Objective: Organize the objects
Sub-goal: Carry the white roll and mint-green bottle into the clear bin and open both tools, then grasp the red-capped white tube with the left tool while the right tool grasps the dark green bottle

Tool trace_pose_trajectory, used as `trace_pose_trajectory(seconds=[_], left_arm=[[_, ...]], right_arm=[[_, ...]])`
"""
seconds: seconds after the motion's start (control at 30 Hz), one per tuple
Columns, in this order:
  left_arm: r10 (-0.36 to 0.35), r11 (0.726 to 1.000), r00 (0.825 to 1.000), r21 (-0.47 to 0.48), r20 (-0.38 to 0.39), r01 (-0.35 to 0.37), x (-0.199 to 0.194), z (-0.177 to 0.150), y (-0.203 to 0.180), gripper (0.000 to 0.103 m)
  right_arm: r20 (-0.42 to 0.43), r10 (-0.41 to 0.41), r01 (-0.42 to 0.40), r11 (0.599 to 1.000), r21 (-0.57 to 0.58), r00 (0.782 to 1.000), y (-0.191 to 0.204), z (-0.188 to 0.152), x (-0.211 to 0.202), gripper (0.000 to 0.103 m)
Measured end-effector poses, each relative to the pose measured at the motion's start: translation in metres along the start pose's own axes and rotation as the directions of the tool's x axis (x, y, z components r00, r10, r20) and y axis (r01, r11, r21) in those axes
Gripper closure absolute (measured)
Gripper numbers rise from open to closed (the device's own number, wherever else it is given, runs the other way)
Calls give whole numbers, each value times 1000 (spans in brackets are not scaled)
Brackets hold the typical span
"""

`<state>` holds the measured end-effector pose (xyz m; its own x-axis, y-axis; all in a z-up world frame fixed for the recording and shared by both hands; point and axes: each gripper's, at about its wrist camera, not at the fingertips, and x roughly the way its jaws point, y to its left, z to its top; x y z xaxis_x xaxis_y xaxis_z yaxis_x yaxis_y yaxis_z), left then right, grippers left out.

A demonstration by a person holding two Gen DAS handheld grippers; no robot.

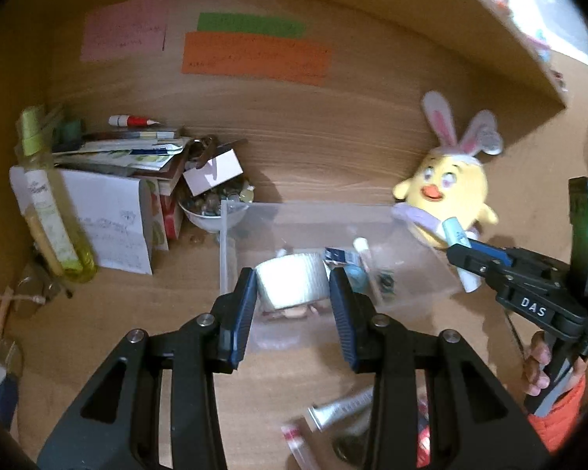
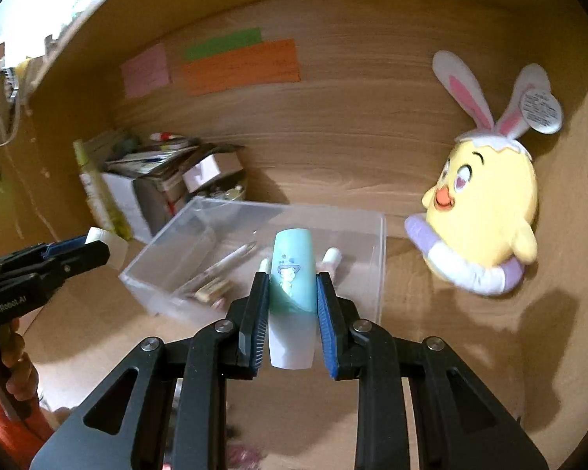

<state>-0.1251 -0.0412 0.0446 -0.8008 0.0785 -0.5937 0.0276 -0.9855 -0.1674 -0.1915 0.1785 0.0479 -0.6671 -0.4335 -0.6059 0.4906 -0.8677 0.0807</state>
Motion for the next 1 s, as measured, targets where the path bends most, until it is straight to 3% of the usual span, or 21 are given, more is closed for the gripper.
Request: trace_pose_trajectory(seconds=[0.17,0.33,0.43,0.63,0.73,0.83,1.0], left_arm=[[-1,1000,996,-3,-92,1,44,11,6,65],[43,998,980,55,-192,-33,87,12,-1,65],[61,995,973,84,-221,-44,101,12,-5,65],[20,997,961,76,-275,1,115,8,-7,64],[17,996,964,92,-266,8,110,8,-11,63],[-1,996,970,88,-245,23,97,9,-13,57],[8,995,988,102,-156,8,57,10,-16,35]], right_arm=[[-80,-22,22,1000,-2,997,-7,10,40,81],[-146,-41,37,999,-27,988,-8,4,69,81],[-178,-46,40,999,-33,983,-9,-2,82,81],[-212,-46,40,999,-30,976,-9,-8,91,81],[-228,-45,41,999,-23,973,-9,-9,90,79],[-214,-33,33,999,-4,976,-10,-10,81,66],[-161,-8,8,1000,-1,987,-2,-8,49,56]])
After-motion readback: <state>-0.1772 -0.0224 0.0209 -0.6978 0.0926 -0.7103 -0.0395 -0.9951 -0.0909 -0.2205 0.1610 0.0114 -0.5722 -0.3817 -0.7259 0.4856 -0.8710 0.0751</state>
